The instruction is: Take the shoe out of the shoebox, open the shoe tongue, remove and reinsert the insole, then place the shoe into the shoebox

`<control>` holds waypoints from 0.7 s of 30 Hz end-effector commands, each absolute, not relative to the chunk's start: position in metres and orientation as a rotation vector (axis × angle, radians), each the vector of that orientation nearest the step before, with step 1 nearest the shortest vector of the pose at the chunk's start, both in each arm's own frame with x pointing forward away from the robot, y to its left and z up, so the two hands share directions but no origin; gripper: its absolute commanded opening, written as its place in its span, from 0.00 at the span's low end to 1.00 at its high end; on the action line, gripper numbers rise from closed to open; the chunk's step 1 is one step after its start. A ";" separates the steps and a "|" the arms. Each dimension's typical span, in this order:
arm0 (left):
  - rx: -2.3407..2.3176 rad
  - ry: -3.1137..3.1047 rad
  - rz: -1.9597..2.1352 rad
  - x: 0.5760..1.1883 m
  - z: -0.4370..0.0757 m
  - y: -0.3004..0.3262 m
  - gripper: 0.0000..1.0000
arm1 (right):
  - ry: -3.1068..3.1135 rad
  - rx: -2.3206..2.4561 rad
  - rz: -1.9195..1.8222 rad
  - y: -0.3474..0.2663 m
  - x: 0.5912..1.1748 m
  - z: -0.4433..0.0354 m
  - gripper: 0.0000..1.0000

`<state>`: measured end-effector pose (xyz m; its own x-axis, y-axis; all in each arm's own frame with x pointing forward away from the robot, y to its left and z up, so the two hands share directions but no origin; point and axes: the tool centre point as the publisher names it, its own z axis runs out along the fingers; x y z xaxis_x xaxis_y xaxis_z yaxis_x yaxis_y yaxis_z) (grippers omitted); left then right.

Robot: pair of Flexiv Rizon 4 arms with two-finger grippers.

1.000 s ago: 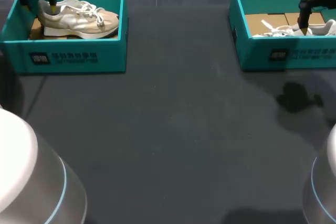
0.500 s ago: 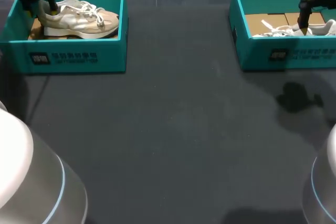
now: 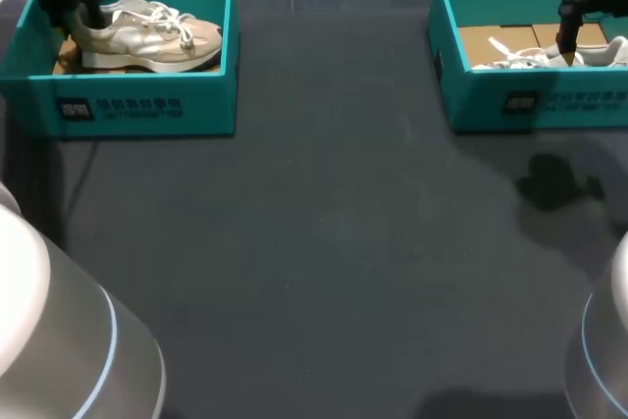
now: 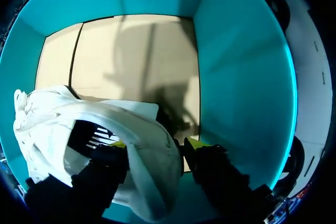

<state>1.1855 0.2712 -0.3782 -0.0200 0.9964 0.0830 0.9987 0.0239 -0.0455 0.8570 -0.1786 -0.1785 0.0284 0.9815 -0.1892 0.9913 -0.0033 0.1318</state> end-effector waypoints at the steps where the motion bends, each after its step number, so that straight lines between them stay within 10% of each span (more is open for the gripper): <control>1: -2.129 -2.166 -0.010 1.194 -0.382 0.274 0.27 | 2.041 2.076 -0.063 -0.178 0.857 -0.179 1.00; 3: -2.133 -2.163 -0.005 1.193 -0.381 0.276 0.00 | 2.041 2.076 -0.063 -0.178 0.857 -0.179 1.00; 21: -2.190 -2.194 0.021 1.184 -0.341 0.290 0.00 | 2.041 2.076 -0.063 -0.178 0.857 -0.179 1.00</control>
<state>1.1915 0.2867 -0.3614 -0.0036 0.9996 0.0272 0.9991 0.0047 -0.0411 0.8570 -0.1786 -0.1785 0.0284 0.9815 -0.1892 0.9913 -0.0033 0.1318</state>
